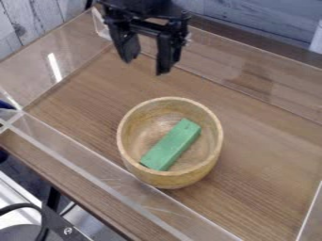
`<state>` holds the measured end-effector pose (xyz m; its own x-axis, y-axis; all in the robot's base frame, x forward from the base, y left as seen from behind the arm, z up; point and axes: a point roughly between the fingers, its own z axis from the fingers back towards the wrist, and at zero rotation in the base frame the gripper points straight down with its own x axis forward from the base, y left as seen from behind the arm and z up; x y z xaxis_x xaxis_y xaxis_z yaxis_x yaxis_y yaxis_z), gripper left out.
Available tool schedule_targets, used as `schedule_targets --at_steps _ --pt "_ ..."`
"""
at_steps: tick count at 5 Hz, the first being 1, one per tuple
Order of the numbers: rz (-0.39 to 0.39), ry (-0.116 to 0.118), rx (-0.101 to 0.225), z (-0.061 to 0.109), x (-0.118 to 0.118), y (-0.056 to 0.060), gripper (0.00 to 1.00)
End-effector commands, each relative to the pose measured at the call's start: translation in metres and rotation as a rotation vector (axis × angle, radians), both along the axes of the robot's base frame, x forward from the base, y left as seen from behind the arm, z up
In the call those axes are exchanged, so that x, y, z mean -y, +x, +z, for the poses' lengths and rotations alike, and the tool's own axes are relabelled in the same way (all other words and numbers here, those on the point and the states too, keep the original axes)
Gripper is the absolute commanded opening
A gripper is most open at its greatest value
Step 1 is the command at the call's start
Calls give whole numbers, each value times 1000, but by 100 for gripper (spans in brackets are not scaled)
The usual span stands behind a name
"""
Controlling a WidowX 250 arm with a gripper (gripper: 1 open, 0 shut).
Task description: Put the green block in the brown bowl
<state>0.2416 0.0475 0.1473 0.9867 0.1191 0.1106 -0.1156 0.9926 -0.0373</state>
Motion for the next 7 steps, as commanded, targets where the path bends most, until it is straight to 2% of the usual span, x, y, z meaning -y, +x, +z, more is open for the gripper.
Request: schedule_targets --at_steps 1,2,5,7 --pt "-2 23 53 8 -9 7 100" --pt "-3 30 50 4 -10 7 100" --pt "55 -16 53 -9 -15 -1 100" --pt "51 -17 10 -11 -11 -2 100"
